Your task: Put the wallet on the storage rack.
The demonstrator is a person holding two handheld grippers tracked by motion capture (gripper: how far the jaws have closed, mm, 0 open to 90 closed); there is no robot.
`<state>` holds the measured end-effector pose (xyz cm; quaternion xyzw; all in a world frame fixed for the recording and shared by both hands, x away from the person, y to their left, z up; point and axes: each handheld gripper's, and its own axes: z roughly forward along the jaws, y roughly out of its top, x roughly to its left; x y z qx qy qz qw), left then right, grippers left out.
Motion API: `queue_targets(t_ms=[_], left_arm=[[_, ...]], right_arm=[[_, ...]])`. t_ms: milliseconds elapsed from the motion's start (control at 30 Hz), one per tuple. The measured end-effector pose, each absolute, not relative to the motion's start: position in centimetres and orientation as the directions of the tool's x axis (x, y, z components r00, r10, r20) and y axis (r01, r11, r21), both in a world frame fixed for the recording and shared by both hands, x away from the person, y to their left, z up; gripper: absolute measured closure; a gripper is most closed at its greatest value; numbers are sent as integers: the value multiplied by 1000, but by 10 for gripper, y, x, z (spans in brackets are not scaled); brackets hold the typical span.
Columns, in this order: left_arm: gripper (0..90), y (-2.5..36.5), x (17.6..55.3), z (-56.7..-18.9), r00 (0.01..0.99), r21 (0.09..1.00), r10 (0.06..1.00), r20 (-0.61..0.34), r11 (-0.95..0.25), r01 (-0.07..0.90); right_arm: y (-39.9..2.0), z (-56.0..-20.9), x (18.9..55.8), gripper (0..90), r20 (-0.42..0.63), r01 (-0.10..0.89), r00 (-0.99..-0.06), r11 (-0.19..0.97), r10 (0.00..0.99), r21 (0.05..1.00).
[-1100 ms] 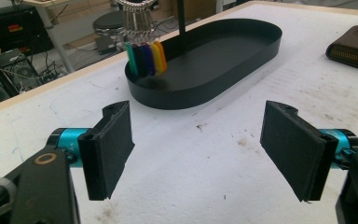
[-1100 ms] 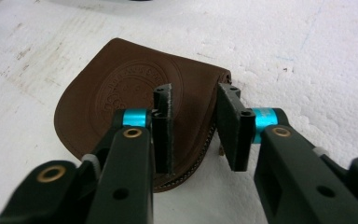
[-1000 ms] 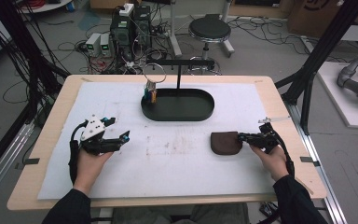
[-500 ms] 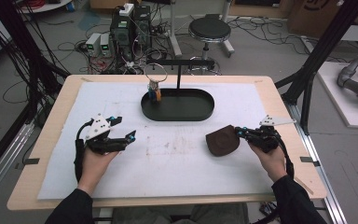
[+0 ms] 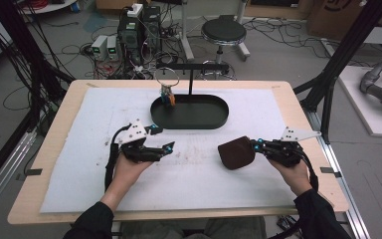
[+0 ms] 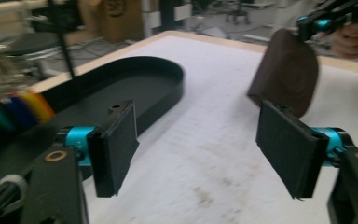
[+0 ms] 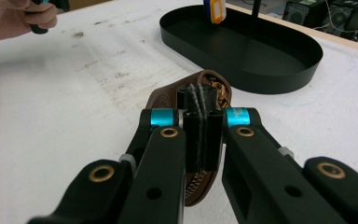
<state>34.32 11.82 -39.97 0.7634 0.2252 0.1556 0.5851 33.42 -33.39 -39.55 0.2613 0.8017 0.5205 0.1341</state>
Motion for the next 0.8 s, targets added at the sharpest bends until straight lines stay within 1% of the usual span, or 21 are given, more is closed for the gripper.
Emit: queue_targets(t_ms=[67,167,233,333,567,633,700,800], left_arm=[[309,107,346,-401,870,963,489,-64,-200,183],[326,91,351,-403,894,956,443,-63,-231,182],[345,79,355,-403,912,954,403,-82,-233,188],[349,63,363,-404,927,951,360,-105,-236,200],[392,23,382,-413,949,938,279,-144,-267,221],[439,14,386,-418,954,936,258,-153,-273,224],[445,5,391,-423,956,926,242,-167,-295,236],[445,-4,398,-431,953,919,230,-195,-296,259]], right_arm=[[-335,-395,333,900,51,270,-836,329,546,905],[-337,-395,332,900,46,262,-845,336,533,905],[-338,-396,331,900,41,254,-849,339,526,906],[-339,-395,331,900,47,257,-855,342,516,904],[-340,-395,329,900,46,246,-871,352,489,903],[-341,-395,330,900,40,240,-874,358,485,903],[-342,-395,330,900,42,239,-878,360,477,902],[-343,-395,329,900,39,236,-881,366,472,900]])
